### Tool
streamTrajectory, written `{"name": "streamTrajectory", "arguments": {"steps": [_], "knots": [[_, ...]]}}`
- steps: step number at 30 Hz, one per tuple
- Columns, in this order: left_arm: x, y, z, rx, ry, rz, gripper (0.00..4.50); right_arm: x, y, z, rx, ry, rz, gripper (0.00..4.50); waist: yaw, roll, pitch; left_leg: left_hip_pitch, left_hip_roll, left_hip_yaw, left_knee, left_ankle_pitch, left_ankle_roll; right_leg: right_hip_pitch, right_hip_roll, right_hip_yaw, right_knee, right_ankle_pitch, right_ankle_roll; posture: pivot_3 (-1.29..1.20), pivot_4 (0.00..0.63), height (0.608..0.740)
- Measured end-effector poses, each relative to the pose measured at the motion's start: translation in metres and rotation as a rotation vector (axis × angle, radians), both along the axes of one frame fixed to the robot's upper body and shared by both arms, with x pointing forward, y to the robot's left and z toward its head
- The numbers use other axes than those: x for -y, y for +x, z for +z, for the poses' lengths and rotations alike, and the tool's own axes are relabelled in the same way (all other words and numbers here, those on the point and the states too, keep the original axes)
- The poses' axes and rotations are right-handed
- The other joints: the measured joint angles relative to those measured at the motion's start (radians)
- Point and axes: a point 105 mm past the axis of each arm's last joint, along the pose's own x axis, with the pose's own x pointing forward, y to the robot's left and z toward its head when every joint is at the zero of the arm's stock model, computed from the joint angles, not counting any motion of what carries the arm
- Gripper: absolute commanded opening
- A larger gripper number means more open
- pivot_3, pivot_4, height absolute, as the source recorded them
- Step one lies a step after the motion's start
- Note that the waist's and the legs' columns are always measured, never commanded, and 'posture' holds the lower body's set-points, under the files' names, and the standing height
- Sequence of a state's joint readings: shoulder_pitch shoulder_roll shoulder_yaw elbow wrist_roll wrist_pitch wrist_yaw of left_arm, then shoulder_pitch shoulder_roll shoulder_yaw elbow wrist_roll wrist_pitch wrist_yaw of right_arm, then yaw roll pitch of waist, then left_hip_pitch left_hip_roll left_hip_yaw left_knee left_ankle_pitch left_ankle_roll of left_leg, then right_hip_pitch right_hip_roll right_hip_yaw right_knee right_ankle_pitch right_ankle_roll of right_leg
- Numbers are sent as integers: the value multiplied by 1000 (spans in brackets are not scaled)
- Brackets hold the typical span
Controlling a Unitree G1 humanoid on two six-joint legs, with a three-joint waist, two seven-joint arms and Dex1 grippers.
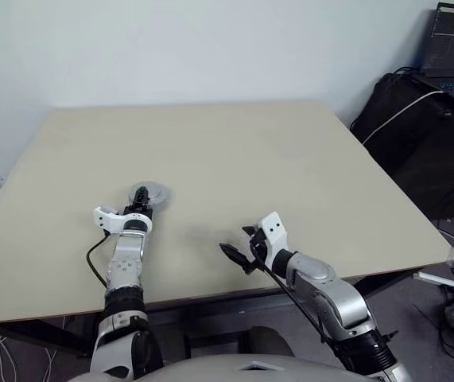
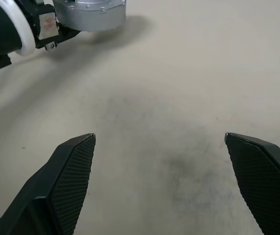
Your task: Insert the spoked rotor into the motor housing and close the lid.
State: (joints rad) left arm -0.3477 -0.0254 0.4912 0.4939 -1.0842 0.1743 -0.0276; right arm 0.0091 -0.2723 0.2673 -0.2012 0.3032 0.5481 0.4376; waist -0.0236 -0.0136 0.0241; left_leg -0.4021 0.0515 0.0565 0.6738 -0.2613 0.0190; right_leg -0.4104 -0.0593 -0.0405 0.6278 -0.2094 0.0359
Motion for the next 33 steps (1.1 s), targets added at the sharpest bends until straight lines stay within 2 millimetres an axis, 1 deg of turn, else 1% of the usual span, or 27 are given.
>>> {"name": "streamTrajectory", "arguments": {"steps": [4,8,9,10,11,14,17,22,26,30,33], "knots": [[-16,2,-9,-56,28,44,2140,-1,-2,-2,-15,5,-2,4500,2,-1,1,0,0,0,0,0,0,0,0,0,0,0,0,0,0,740],[-22,9,-8,-72,45,59,2140,-2,-2,-2,-15,4,-2,4500,4,-3,0,0,0,0,0,0,0,0,0,0,0,1,0,0,0,740],[-23,9,-8,-77,50,61,2869,-2,-2,-2,-15,4,-2,4500,3,-3,0,0,0,0,0,0,0,1,0,0,0,1,0,0,0,740],[-25,9,-9,-81,54,65,3085,-2,-2,-2,-16,5,-2,4500,3,-3,0,1,0,0,0,0,0,1,0,0,0,1,0,0,0,740],[-26,8,-10,-87,53,69,3480,-2,-2,-3,-18,5,-3,4500,2,-3,0,1,0,0,0,0,0,1,0,0,0,1,0,0,0,740],[-26,8,-9,-86,67,62,4432,-4,-3,-3,-27,10,-3,4500,1,-2,-2,3,0,0,0,0,0,3,0,0,0,1,0,0,0,740],[-26,7,-8,-88,78,58,4475,-6,-3,-4,-31,14,-1,4500,-3,-1,-3,5,1,1,0,0,0,4,0,0,1,1,-1,0,0,740],[-24,-13,-11,-101,108,24,4475,-8,-3,-4,-37,16,-2,4500,-10,0,-6,6,1,2,0,-1,0,4,0,2,0,1,-1,0,0,740],[-20,-41,-17,-132,143,-30,4475,-8,-4,-6,-52,14,-3,4500,-14,3,-11,7,1,3,-1,-3,0,3,-1,4,0,1,-1,0,0,740],[-12,-75,-19,-166,243,-140,4475,-6,-2,-6,-53,17,-30,4500,-15,8,-16,9,1,3,-1,-4,1,3,-1,5,0,0,-1,0,0,740],[-7,-99,-19,-190,325,-213,4475,-4,1,-6,-56,30,-67,4500,-14,9,-16,11,2,3,-1,-5,-1,-1,-2,5,0,0,-1,0,0,740]]}}
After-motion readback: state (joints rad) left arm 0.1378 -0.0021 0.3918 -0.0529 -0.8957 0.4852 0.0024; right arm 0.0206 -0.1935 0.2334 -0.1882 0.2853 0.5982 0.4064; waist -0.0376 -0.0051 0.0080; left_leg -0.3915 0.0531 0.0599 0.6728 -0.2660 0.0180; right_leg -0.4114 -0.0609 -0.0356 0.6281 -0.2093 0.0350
